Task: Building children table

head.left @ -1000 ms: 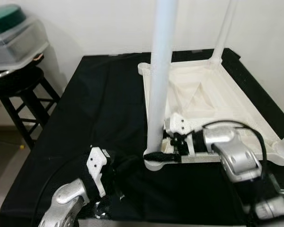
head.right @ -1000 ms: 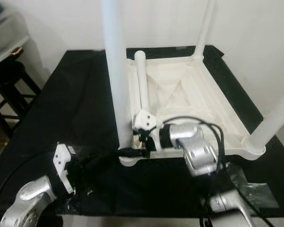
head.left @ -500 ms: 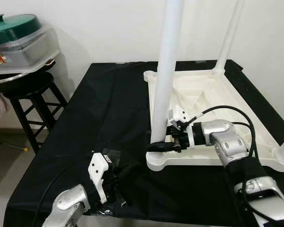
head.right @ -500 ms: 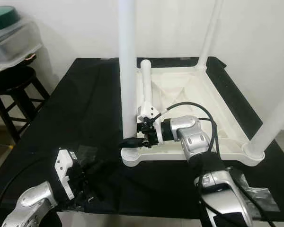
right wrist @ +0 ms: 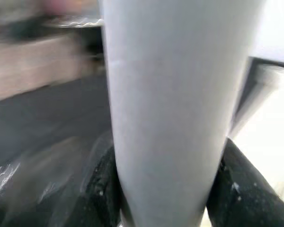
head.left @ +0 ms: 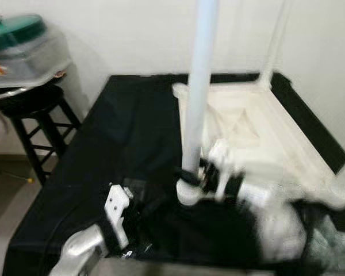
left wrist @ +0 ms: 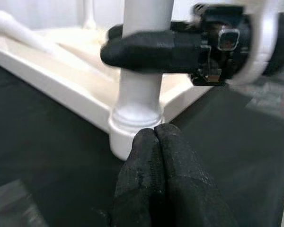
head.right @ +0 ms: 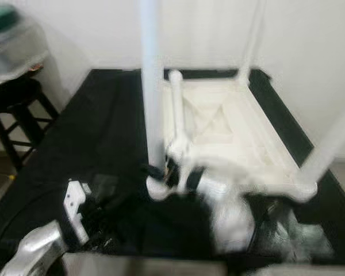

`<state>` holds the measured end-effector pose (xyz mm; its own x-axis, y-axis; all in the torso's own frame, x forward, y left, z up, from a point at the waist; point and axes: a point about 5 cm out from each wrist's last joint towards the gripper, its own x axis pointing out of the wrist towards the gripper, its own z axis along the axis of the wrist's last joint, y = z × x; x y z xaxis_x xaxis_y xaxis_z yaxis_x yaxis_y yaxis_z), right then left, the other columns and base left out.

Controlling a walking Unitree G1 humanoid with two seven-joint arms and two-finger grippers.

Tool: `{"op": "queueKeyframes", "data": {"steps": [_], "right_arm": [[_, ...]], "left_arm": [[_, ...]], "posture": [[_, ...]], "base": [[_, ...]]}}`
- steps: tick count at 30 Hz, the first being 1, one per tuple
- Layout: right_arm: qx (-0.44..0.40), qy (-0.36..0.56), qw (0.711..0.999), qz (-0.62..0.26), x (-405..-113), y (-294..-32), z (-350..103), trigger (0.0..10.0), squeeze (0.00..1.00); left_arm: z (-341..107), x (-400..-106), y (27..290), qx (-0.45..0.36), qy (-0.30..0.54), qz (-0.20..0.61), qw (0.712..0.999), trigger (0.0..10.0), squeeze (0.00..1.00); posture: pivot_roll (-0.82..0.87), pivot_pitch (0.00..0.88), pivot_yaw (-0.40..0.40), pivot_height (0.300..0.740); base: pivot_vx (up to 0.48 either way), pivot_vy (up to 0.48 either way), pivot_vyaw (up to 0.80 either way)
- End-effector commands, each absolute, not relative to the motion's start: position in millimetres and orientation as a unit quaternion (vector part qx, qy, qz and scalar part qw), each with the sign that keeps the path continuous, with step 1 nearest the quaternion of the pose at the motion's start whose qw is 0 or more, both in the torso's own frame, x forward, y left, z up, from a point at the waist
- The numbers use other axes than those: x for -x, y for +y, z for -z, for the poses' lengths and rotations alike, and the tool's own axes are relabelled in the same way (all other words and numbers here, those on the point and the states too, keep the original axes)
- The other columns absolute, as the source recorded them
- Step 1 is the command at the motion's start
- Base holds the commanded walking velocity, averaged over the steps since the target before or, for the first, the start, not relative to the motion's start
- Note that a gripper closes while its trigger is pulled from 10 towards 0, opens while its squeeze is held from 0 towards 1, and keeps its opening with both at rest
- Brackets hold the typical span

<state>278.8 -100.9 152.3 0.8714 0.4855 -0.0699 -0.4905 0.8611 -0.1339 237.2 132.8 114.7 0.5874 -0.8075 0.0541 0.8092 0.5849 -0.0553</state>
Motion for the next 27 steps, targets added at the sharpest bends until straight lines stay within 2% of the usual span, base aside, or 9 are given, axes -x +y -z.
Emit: {"op": "queueKeyframes", "data": {"steps": [1,5,7,9,10,16,17,18,27], "right_arm": [[0.105,0.125,0.965,-0.204,-281,-120,-118,0.0,0.00],[0.116,0.123,0.961,-0.219,-282,-115,-120,0.5,0.00],[0.119,0.121,0.965,-0.202,-285,-116,-126,10.0,0.00],[0.112,0.116,0.965,-0.206,-287,-117,-132,10.0,0.00],[0.090,0.101,0.964,-0.229,-292,-117,-145,10.0,1.00],[0.070,0.006,0.913,-0.403,-302,-114,-196,10.0,1.00],[0.084,-0.001,0.896,-0.436,-301,-118,-201,10.0,0.73],[0.100,-0.004,0.879,-0.466,-301,-122,-205,10.0,0.00],[0.152,0.033,0.827,-0.541,-331,-150,-212,10.0,0.00]], "left_arm": [[-116,-240,135,0.035,-0.006,0.461,0.886,10.0,0.00],[-116,-239,134,0.031,-0.005,0.464,0.885,10.0,0.00],[-116,-238,135,0.031,-0.006,0.458,0.888,10.0,0.00],[-116,-238,136,0.032,-0.006,0.456,0.889,10.0,0.00],[-116,-239,136,0.034,-0.006,0.455,0.890,10.0,0.00],[-118,-242,134,0.038,-0.010,0.458,0.888,10.0,0.00],[-118,-243,132,0.038,-0.012,0.459,0.887,10.0,0.00],[-119,-244,131,0.038,-0.014,0.461,0.887,10.0,0.00],[-118,-244,126,0.038,-0.014,0.465,0.885,10.0,0.00]], "posture": [[0.01,0.132,0.075,0.740],[0.01,0.127,0.070,0.740],[0.01,0.128,0.071,0.740],[0.01,0.129,0.068,0.740],[0.01,0.129,0.067,0.740],[0.01,0.121,0.066,0.740],[0.01,0.120,0.065,0.740],[0.01,0.119,0.063,0.740],[0.03,0.107,0.051,0.740]], "base": [[0.000,0.000,0.00],[0.000,0.000,0.00],[0.000,0.000,0.00],[0.000,0.000,0.00],[0.000,0.000,0.00],[0.000,0.000,0.00],[0.000,0.000,0.00],[0.000,0.000,0.00],[0.000,0.000,0.00]]}}
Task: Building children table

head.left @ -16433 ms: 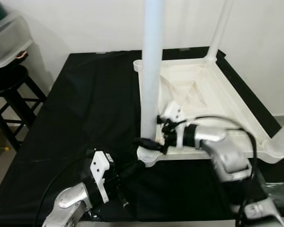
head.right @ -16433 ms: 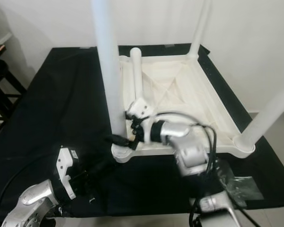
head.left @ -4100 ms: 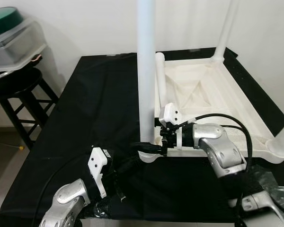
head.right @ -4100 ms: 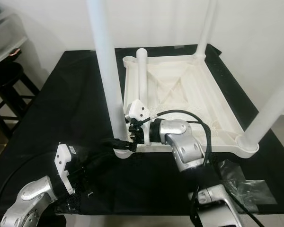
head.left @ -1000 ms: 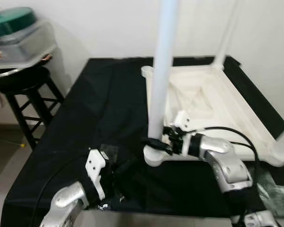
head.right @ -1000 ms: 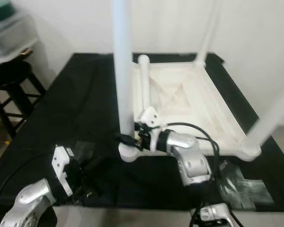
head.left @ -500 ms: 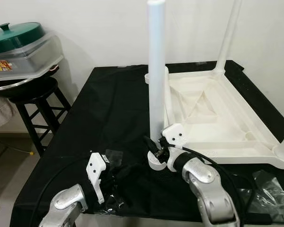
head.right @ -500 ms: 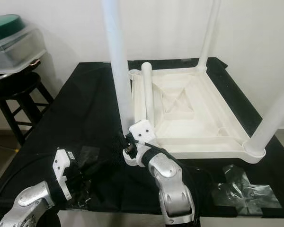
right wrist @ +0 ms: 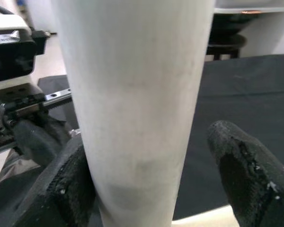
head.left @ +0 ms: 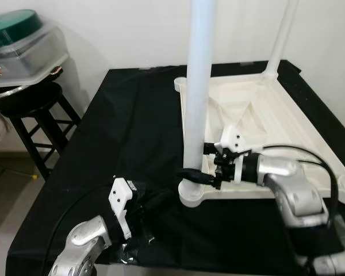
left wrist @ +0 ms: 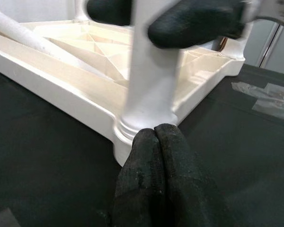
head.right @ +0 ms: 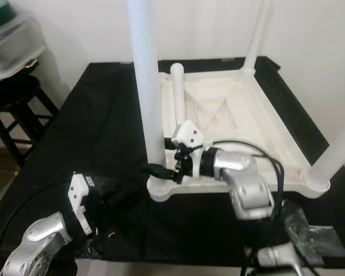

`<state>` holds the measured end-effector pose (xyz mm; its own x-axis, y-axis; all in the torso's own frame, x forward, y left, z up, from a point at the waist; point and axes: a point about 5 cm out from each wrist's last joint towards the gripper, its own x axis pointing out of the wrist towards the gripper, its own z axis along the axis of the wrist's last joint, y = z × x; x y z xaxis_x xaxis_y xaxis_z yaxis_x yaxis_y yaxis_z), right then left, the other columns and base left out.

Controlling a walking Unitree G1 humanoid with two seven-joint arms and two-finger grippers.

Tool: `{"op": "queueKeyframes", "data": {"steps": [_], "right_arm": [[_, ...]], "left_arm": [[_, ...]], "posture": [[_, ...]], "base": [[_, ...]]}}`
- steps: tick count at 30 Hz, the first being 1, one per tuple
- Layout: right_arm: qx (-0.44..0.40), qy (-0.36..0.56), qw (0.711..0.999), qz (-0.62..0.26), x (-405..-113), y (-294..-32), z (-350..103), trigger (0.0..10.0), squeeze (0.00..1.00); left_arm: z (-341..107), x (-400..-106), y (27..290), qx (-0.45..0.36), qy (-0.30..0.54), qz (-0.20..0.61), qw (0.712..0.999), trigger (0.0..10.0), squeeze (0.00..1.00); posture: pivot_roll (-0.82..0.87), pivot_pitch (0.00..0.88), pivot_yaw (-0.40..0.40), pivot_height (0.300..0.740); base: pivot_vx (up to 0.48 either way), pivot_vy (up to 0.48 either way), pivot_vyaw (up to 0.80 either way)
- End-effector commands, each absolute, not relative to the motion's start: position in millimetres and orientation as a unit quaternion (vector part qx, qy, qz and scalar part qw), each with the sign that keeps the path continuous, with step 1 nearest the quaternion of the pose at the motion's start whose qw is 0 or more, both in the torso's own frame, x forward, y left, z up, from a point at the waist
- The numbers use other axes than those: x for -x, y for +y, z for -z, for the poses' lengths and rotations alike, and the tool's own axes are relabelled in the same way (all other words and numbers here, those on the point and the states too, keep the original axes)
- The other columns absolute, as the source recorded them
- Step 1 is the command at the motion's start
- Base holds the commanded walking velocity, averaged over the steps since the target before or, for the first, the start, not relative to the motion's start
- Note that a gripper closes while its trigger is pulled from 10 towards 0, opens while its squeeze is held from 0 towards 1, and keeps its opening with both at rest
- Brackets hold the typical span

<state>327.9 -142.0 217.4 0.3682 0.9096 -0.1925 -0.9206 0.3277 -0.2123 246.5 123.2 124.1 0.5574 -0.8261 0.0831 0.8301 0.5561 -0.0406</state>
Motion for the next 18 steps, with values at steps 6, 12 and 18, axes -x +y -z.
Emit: {"op": "queueKeyframes", "data": {"steps": [6,12,18], "right_arm": [[0.142,0.032,0.809,-0.570,-346,-150,-219,2.2,0.00],[0.124,0.030,0.790,-0.600,-346,-141,-217,0.0,0.00],[0.111,0.046,0.870,-0.478,-343,-143,-186,0.0,0.00]], "left_arm": [[-117,-241,126,0.036,-0.015,0.462,0.886,10.0,0.00],[-117,-240,125,0.038,-0.015,0.462,0.886,10.0,0.00],[-118,-239,123,0.042,-0.017,0.464,0.885,10.0,0.00]], "posture": [[0.03,0.111,0.046,0.740],[0.03,0.112,0.044,0.740],[0.02,0.123,0.019,0.740]], "base": [[0.000,0.000,0.00],[0.000,0.000,0.00],[0.000,0.000,0.00]]}}
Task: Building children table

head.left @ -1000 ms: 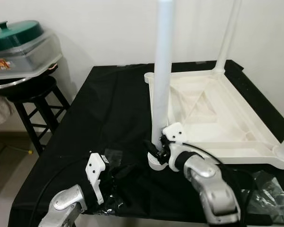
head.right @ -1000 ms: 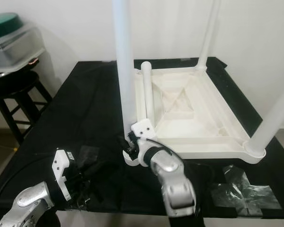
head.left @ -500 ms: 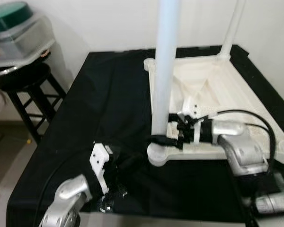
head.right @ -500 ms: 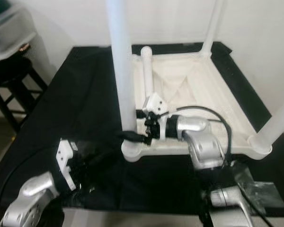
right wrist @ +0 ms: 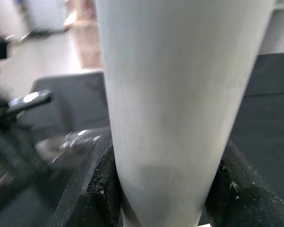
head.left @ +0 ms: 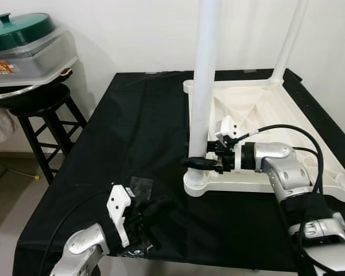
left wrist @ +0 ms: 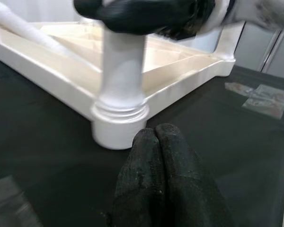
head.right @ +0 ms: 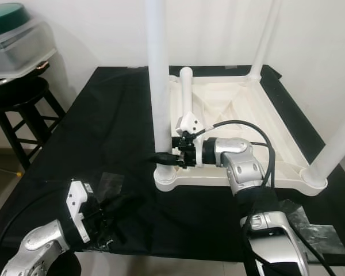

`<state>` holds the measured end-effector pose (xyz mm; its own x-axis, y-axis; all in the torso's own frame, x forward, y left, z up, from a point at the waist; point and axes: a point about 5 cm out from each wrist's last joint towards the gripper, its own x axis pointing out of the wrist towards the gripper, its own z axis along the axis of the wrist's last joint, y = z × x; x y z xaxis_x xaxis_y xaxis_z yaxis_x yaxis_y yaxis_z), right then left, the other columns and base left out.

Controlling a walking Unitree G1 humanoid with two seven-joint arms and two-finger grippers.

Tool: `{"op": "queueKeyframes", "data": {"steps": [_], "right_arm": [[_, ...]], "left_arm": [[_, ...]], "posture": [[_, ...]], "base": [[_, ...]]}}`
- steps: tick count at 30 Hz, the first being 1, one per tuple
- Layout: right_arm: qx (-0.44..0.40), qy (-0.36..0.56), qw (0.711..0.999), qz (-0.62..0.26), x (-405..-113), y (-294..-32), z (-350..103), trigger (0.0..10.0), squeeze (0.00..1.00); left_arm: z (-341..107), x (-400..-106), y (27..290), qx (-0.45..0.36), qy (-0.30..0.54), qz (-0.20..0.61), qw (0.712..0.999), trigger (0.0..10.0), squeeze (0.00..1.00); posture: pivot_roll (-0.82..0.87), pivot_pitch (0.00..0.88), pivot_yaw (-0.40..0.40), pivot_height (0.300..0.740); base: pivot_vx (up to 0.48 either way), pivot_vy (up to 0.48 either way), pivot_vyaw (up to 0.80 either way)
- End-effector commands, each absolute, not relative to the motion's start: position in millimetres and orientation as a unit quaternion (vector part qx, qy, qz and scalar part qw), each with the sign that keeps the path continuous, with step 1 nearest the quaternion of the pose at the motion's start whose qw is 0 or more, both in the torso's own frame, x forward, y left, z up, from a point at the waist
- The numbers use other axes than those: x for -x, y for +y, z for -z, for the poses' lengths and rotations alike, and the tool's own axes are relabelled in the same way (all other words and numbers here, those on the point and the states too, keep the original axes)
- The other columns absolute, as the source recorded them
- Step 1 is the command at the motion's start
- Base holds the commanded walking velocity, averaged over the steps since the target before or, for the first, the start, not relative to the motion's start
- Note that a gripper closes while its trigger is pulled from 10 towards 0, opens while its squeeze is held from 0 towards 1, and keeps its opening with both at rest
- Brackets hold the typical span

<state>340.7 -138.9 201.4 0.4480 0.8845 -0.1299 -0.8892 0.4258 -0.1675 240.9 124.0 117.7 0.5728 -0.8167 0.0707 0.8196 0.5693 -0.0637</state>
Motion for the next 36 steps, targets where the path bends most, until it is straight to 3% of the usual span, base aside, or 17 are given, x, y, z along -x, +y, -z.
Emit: {"op": "queueKeyframes", "data": {"steps": [1,2,3,4,5,7,12,13,14,15,18,19,26,27,28,29,36], "right_arm": [[0.105,0.050,0.889,-0.443,-341,-142,-180,0.0,0.00],[0.081,0.058,0.939,-0.330,-337,-140,-167,0.0,0.00],[0.081,0.058,0.939,-0.330,-337,-140,-167,0.0,0.00],[0.061,0.094,0.968,-0.223,-315,-136,-142,0.0,0.00],[0.065,0.122,0.976,-0.171,-287,-126,-123,0.0,0.00],[0.068,0.136,0.978,-0.144,-268,-120,-114,0.0,0.00],[0.099,0.119,0.971,-0.185,-286,-116,-126,0.0,0.00],[0.099,0.119,0.970,-0.187,-285,-113,-128,2.5,0.00],[0.099,0.119,0.970,-0.187,-285,-113,-128,2.5,0.00],[0.095,0.120,0.968,-0.200,-286,-111,-130,10.0,0.00],[0.086,0.122,0.964,-0.218,-284,-106,-133,10.0,0.02],[0.070,0.120,0.961,-0.238,-286,-104,-139,10.0,1.00],[0.043,0.045,0.922,-0.383,-296,-95,-184,10.0,1.00],[0.069,0.022,0.899,-0.432,-298,-99,-193,10.0,0.63],[0.089,0.012,0.883,-0.462,-300,-102,-197,10.0,0.63],[0.118,0.012,0.859,-0.498,-306,-110,-202,10.0,0.00],[0.158,0.002,0.817,-0.555,-325,-117,-220,10.0,0.00]], "left_arm": [[-118,-239,123,0.042,-0.017,0.463,0.885,10.0,0.00],[-119,-238,124,0.042,-0.018,0.463,0.885,10.0,0.00],[-119,-238,124,0.042,-0.018,0.463,0.885,10.0,0.00],[-119,-239,126,0.043,-0.018,0.462,0.886,10.0,0.00],[-120,-240,127,0.043,-0.018,0.462,0.885,10.0,0.00],[-120,-240,128,0.043,-0.018,0.463,0.885,10.0,0.00],[-120,-244,127,0.040,-0.013,0.472,0.880,10.0,0.00],[-120,-244,128,0.041,-0.014,0.468,0.883,10.0,0.00],[-120,-244,128,0.041,-0.014,0.468,0.883,10.0,0.00],[-120,-244,129,0.041,-0.015,0.465,0.884,10.0,0.00],[-120,-244,129,0.042,-0.015,0.463,0.885,10.0,0.00],[-120,-244,130,0.042,-0.015,0.463,0.885,10.0,0.00],[-119,-244,128,0.041,-0.013,0.468,0.882,10.0,0.00],[-119,-245,128,0.042,-0.013,0.469,0.882,10.0,0.00],[-119,-245,127,0.042,-0.014,0.469,0.882,10.0,0.00],[-119,-245,126,0.041,-0.015,0.468,0.883,10.0,0.00],[-119,-245,126,0.041,-0.016,0.465,0.884,10.0,0.00]], "posture": [[0.02,0.123,0.019,0.740],[0.01,0.131,0.019,0.740],[0.01,0.131,0.019,0.740],[0.00,0.142,0.031,0.740],[0.00,0.152,0.040,0.740],[0.00,0.152,0.040,0.740],[0.00,0.138,0.040,0.740],[0.00,0.140,0.045,0.740],[0.00,0.140,0.045,0.740],[0.00,0.138,0.046,0.740],[0.00,0.138,0.046,0.740],[0.00,0.136,0.050,0.740],[0.00,0.126,0.050,0.740],[0.00,0.122,0.050,0.740],[0.00,0.122,0.050,0.740],[0.01,0.117,0.047,0.740],[0.02,0.114,0.041,0.740]], "base": [[0.000,0.000,0.00],[0.000,0.000,0.00],[0.000,0.000,0.00],[0.000,0.000,0.00],[0.000,0.000,0.00],[0.000,0.000,0.00],[0.000,0.000,0.00],[0.000,0.000,0.00],[0.000,0.000,0.00],[0.000,0.000,0.00],[0.000,0.000,0.00],[0.000,0.000,0.00],[0.000,0.000,0.00],[0.000,0.000,0.00],[0.000,0.000,0.00],[0.000,0.000,0.00],[0.000,0.000,0.00]]}}
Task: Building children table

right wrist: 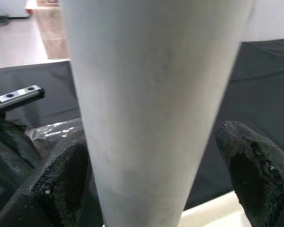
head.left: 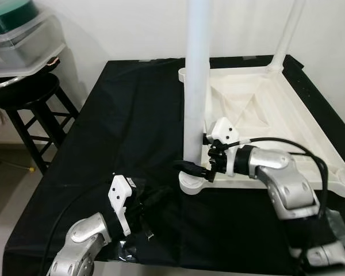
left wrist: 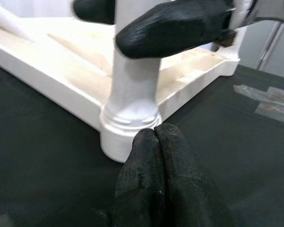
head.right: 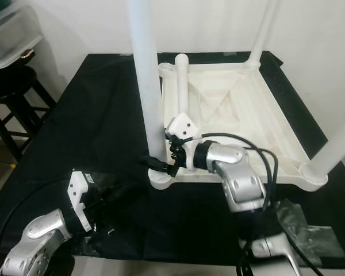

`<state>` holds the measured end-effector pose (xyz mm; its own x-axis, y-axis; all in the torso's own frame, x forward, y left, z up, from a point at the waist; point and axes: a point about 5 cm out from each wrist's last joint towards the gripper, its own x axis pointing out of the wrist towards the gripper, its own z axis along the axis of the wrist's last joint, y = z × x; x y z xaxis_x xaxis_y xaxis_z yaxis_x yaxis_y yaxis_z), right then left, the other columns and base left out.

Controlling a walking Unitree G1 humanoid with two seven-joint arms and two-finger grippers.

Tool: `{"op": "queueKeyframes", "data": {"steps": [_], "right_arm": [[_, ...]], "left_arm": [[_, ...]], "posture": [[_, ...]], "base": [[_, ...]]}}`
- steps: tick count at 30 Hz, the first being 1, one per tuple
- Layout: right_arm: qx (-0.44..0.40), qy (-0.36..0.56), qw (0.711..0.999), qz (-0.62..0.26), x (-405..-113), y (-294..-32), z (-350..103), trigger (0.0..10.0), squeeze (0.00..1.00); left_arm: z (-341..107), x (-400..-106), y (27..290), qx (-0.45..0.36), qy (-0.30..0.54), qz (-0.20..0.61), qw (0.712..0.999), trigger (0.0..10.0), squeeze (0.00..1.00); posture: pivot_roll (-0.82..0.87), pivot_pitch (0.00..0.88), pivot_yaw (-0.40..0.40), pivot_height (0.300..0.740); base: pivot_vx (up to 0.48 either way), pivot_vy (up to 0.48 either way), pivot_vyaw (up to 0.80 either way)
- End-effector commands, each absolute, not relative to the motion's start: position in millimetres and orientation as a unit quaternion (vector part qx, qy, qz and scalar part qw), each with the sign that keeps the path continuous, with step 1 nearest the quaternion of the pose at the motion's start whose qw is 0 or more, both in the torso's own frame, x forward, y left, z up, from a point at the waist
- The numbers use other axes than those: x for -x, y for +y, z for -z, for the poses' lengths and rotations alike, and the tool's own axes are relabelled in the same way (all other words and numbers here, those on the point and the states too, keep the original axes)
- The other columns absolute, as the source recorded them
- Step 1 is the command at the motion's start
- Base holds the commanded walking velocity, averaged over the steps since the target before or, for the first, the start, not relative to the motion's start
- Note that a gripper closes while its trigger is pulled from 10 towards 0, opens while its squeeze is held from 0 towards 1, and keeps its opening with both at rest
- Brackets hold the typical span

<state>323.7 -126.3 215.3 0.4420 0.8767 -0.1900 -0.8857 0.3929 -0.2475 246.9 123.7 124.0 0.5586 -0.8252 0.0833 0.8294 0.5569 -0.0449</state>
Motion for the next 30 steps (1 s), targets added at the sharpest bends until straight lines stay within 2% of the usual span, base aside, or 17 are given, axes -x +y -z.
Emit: {"op": "queueKeyframes", "data": {"steps": [1,2,3,6,7,15,22,23,24,25,27,29,30], "right_arm": [[0.152,-0.004,0.808,-0.569,-328,-113,-225,10.0,0.00],[0.152,-0.004,0.808,-0.569,-328,-113,-225,10.0,0.00],[0.147,-0.007,0.802,-0.578,-330,-110,-229,9.1,0.00],[0.139,-0.007,0.797,-0.588,-332,-108,-231,9.1,0.00],[0.127,-0.006,0.791,-0.598,-334,-108,-231,0.0,0.00],[0.113,0.006,0.780,-0.616,-340,-120,-223,0.0,0.00],[0.120,0.008,0.804,-0.583,-342,-126,-212,0.0,0.00],[0.122,0.006,0.818,-0.562,-343,-129,-210,0.0,0.00],[0.118,0.011,0.864,-0.489,-345,-136,-202,0.0,0.00],[0.118,0.011,0.864,-0.489,-345,-136,-202,0.0,0.00],[0.101,0.023,0.904,-0.414,-340,-135,-187,0.0,0.00],[0.101,0.023,0.904,-0.414,-340,-135,-187,0.0,0.00],[0.080,0.019,0.939,-0.333,-332,-123,-171,0.0,0.00]], "left_arm": [[-119,-245,126,0.041,-0.016,0.465,0.884,10.0,0.00],[-119,-245,126,0.041,-0.016,0.465,0.884,10.0,0.00],[-119,-245,126,0.041,-0.016,0.465,0.884,10.0,0.00],[-119,-245,125,0.041,-0.016,0.464,0.885,10.0,0.00],[-119,-244,125,0.040,-0.016,0.464,0.885,10.0,0.00],[-119,-243,124,0.042,-0.017,0.464,0.885,10.0,0.00],[-119,-244,124,0.044,-0.017,0.465,0.884,10.0,0.00],[-119,-244,124,0.045,-0.017,0.465,0.884,10.0,0.00],[-119,-244,125,0.045,-0.016,0.465,0.884,10.0,0.00],[-119,-244,125,0.045,-0.016,0.465,0.884,10.0,0.00],[-119,-244,126,0.045,-0.016,0.465,0.884,10.0,0.00],[-119,-244,126,0.045,-0.016,0.465,0.884,10.0,0.00],[-119,-244,128,0.045,-0.015,0.466,0.884,10.0,0.00]], "posture": [[0.03,0.113,0.040,0.740],[0.03,0.113,0.040,0.740],[0.03,0.113,0.039,0.740],[0.03,0.113,0.038,0.740],[0.04,0.114,0.036,0.740],[0.03,0.121,0.037,0.740],[0.01,0.125,0.040,0.740],[0.01,0.126,0.043,0.740],[0.00,0.129,0.045,0.740],[0.00,0.129,0.045,0.740],[0.00,0.135,0.045,0.740],[0.00,0.135,0.045,0.740],[-0.01,0.137,0.047,0.740]], "base": [[0.000,0.000,0.00],[0.000,0.000,0.00],[0.000,0.000,0.00],[0.000,0.000,0.00],[0.000,0.000,0.00],[0.000,0.000,0.00],[0.000,0.000,0.00],[0.000,0.000,0.00],[0.000,0.000,0.00],[0.000,0.000,0.00],[0.000,0.000,0.00],[0.000,0.000,0.00],[0.000,0.000,0.00]]}}
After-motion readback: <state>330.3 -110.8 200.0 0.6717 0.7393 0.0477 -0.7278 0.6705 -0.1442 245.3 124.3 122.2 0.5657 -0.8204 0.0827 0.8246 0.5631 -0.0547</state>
